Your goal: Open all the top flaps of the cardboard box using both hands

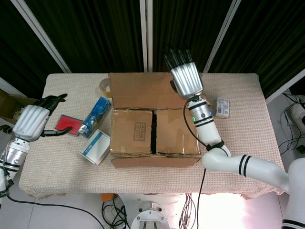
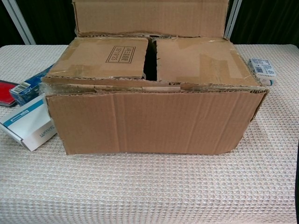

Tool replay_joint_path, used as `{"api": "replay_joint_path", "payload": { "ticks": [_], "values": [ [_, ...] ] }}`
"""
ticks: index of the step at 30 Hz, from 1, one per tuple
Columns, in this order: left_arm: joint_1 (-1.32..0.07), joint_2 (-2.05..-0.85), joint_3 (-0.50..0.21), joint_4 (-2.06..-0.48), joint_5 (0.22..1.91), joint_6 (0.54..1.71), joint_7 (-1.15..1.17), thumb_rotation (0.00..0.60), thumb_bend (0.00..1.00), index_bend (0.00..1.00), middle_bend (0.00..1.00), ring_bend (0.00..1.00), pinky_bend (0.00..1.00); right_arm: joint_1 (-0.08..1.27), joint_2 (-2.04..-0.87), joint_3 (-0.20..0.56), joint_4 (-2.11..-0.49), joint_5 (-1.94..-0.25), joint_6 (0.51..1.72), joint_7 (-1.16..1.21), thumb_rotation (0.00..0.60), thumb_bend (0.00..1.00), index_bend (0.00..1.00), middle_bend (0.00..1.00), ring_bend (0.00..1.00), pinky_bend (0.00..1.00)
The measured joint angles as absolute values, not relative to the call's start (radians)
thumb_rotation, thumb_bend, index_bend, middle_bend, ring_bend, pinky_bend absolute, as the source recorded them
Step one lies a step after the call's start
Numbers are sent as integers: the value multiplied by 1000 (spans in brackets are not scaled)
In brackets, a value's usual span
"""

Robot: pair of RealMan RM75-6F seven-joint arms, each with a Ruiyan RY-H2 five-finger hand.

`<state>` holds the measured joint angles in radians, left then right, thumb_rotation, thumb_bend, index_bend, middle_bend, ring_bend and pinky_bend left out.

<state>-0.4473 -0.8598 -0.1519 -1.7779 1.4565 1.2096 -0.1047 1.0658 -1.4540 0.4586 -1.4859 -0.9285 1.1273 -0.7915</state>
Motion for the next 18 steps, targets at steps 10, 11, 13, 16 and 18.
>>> {"api": "replay_joint_path", "payload": {
  "ticks": [10, 11, 13, 16, 18],
  "values": [
    [-447, -859, -150, -1793, 1543, 1247, -139, 97, 164, 149, 252, 162, 280, 1002, -1356, 451, -1617, -966, 1158, -669, 600, 228, 0, 0, 0, 0],
    [-452, -860, -150, -1795, 1561, 1247, -137, 103, 181, 154, 256, 162, 280, 992, -1337, 452, -1640, -970, 1163, -660, 600, 227, 0, 0, 0, 0],
    [-470, -866, -150, -1804, 1604, 1242, -114, 104, 208, 161, 263, 162, 279, 967, -1290, 456, -1696, -979, 1176, -641, 600, 231, 0, 0, 0, 0],
    [-512, -878, -153, -1830, 1652, 1215, -53, 107, 232, 185, 281, 162, 276, 928, -1221, 460, -1779, -989, 1197, -617, 600, 237, 0, 0, 0, 0],
    [-548, -890, -156, -1852, 1682, 1185, -25, 80, 230, 213, 299, 162, 272, 898, -1171, 463, -1838, -997, 1211, -597, 600, 236, 0, 0, 0, 0]
  ]
}}
